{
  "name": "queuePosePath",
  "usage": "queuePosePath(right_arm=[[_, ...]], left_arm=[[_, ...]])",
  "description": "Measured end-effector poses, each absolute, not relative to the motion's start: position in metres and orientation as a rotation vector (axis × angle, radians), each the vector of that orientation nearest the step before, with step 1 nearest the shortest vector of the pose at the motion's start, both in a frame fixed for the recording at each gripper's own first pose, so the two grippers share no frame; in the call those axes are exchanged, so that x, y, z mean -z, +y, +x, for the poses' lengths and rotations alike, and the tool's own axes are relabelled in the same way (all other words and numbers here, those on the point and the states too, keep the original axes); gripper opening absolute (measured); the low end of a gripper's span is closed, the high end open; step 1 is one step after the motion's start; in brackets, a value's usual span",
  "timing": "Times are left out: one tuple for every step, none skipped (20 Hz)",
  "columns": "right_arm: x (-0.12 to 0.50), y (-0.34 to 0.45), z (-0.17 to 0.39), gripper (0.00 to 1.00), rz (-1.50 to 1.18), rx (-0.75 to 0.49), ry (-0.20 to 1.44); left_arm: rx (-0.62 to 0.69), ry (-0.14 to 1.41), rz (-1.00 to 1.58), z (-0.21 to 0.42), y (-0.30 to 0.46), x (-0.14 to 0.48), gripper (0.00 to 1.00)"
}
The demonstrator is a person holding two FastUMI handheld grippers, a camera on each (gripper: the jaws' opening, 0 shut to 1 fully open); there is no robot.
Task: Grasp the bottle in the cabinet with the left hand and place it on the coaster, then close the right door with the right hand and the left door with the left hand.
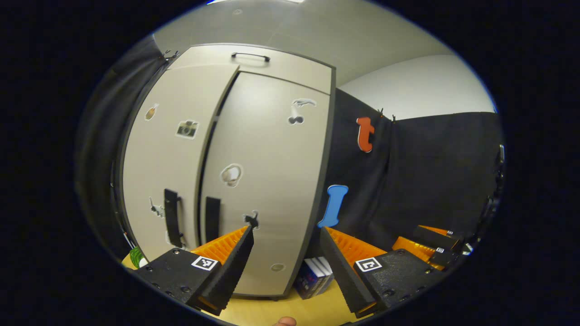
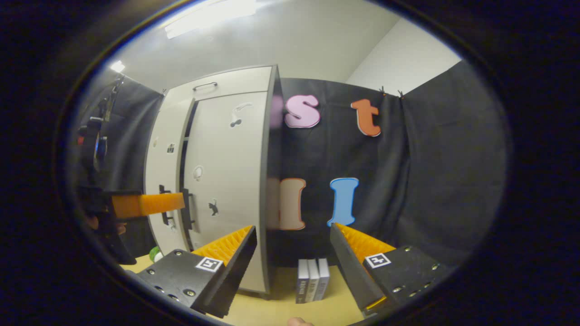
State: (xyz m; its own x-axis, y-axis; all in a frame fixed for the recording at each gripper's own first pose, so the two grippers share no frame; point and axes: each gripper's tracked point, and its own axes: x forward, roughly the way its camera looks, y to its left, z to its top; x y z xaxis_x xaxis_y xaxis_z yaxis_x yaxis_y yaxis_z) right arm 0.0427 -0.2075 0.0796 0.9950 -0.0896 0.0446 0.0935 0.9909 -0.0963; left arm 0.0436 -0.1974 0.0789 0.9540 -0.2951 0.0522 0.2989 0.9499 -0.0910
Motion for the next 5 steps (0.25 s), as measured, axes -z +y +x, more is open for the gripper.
queuePosePath(right_arm=[[-0.092, -0.226, 0.04, 0.98, -0.115, 0.112, -0.051], [-0.103, -0.242, 0.037, 0.98, -0.129, 0.132, -0.056], [-0.114, -0.259, 0.032, 0.98, -0.138, 0.146, -0.066], [-0.126, -0.272, 0.028, 0.98, -0.143, 0.156, -0.083], [-0.137, -0.286, 0.024, 0.98, -0.148, 0.167, -0.097]], left_arm=[[0.313, -0.056, -0.106, 0.043, -0.218, -0.094, 0.95], [0.323, -0.069, -0.107, 0.043, -0.236, -0.104, 0.95], [0.329, -0.08, -0.104, 0.043, -0.252, -0.114, 0.94], [0.331, -0.085, -0.102, 0.041, -0.268, -0.121, 0.94], [0.333, -0.093, -0.104, 0.041, -0.282, -0.129, 0.94]])
